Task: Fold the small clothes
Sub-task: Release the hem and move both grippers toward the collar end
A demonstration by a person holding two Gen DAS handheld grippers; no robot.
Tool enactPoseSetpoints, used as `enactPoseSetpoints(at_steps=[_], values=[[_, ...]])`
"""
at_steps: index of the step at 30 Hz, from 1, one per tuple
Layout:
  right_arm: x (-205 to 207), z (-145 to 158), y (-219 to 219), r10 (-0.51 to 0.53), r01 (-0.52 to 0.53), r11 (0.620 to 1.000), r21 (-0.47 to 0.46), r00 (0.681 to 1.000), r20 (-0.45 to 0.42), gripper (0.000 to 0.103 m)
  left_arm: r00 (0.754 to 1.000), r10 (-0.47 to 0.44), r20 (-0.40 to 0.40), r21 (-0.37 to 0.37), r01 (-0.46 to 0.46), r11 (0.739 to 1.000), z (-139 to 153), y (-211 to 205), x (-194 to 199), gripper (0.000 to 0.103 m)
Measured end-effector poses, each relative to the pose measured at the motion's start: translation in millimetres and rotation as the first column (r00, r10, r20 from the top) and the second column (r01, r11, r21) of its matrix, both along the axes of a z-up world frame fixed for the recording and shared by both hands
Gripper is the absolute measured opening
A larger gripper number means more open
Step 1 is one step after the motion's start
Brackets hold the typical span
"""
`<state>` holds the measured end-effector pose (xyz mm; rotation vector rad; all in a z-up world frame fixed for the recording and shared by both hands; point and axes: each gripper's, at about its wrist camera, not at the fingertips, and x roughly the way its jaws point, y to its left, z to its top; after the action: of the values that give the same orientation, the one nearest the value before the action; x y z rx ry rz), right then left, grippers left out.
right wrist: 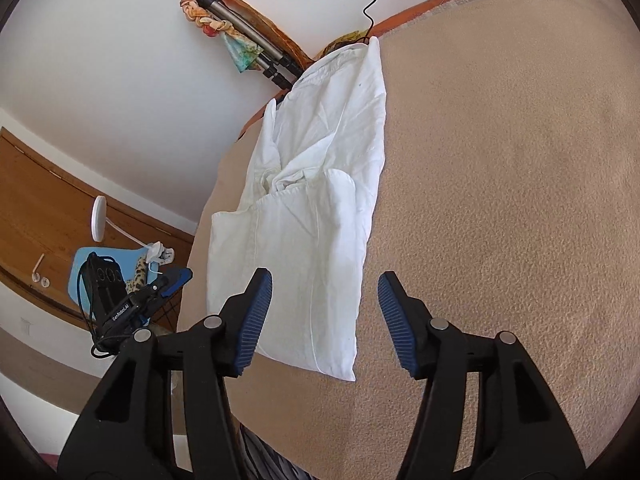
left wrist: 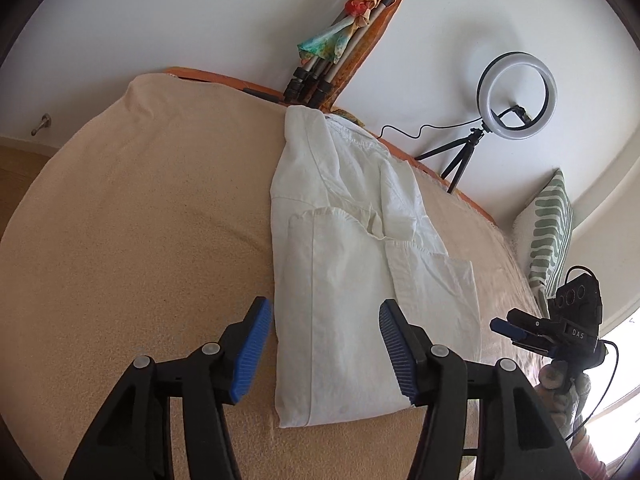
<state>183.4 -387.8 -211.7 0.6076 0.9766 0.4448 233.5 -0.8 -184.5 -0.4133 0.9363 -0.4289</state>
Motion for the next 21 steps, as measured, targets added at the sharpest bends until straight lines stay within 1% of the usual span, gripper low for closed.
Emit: enactPoseSetpoints(at_steps=[2,3,4,5,6,8,10,11,14,15,16,17,18,19,21], values=[[2.9,-7.5,7.4,0.014,-0.014,1.000,-0.021,1.000,-0.016,0.045,1.000,-0.004,-0.019,0.009,0.004,1.000,-9.1,-5.0,3.7,0.049],[4.9,-9.7,11.6,0.018,-0.019,0.999,-0.041,1.000,-0.018,0.044,1.000,-0.010,-0.019,0.012,0.010,1.000,-11.0,-8.4,5.8,0.047],[7.5,-10.7,16.6,0.024,-0.025,0.998,-0.064,1.000,-0.016,0.041,1.000,-0.019,-0.015,0.022,0.019,1.000,-11.7,-12.0,7.9,0.043],[10.6,-10.9,21.7,0.032,-0.033,0.996,-0.088,0.999,-0.014,0.035,1.000,-0.026,-0.007,0.042,0.026,0.999,-11.9,-15.8,9.9,0.038],[12.7,-10.9,26.6,0.038,-0.039,0.992,-0.122,0.999,-0.014,0.032,1.000,-0.031,0.001,0.066,0.031,0.997,-12.1,-19.3,12.9,0.036],[15.7,-12.4,33.8,0.045,-0.048,0.983,-0.177,0.999,-0.022,0.020,0.999,-0.047,0.009,0.088,0.046,0.995,-14.6,-23.9,18.9,0.028],[16.8,-14.6,37.8,0.052,-0.055,0.977,-0.206,0.998,-0.021,0.015,0.998,-0.056,0.014,0.111,0.054,0.992,-18.7,-26.0,25.1,0.026],[16.8,-15.9,39.4,0.052,-0.055,0.973,-0.225,0.998,-0.020,0.014,0.998,-0.057,0.015,0.130,0.055,0.990,-22.1,-26.9,27.9,0.026],[19.6,-24.1,43.5,0.036,-0.051,0.958,-0.282,0.998,-0.059,0.013,0.997,-0.082,0.002,0.173,0.081,0.982,-31.8,-31.5,32.1,0.027],[19.1,-22.1,43.9,0.045,-0.058,0.955,-0.292,0.998,-0.052,0.013,0.996,-0.092,0.009,0.181,0.088,0.980,-30.6,-31.8,31.9,0.027],[19.4,-18.3,44.2,0.059,-0.070,0.951,-0.303,0.997,-0.046,0.013,0.995,-0.097,0.011,0.183,0.094,0.979,-28.2,-30.8,32.2,0.028],[20.0,-14.1,42.7,0.068,-0.078,0.950,-0.302,0.997,-0.042,0.014,0.996,-0.093,0.013,0.175,0.090,0.980,-24.9,-28.1,33.0,0.032],[20.6,-9.7,39.9,0.079,-0.086,0.954,-0.289,0.996,-0.035,0.016,0.996,-0.086,0.017,0.164,0.082,0.983,-21.0,-24.9,34.9,0.034],[22.5,-5.0,36.8,0.079,-0.083,0.956,-0.283,0.997,-0.025,0.020,0.996,-0.081,0.024,0.151,0.077,0.986,-16.8,-21.8,37.6,0.034],[26.3,6.4,28.6,0.076,-0.067,0.958,-0.278,0.997,0.021,0.022,0.996,-0.080,0.045,0.145,0.073,0.987,-6.6,-18.3,46.5,0.034]])
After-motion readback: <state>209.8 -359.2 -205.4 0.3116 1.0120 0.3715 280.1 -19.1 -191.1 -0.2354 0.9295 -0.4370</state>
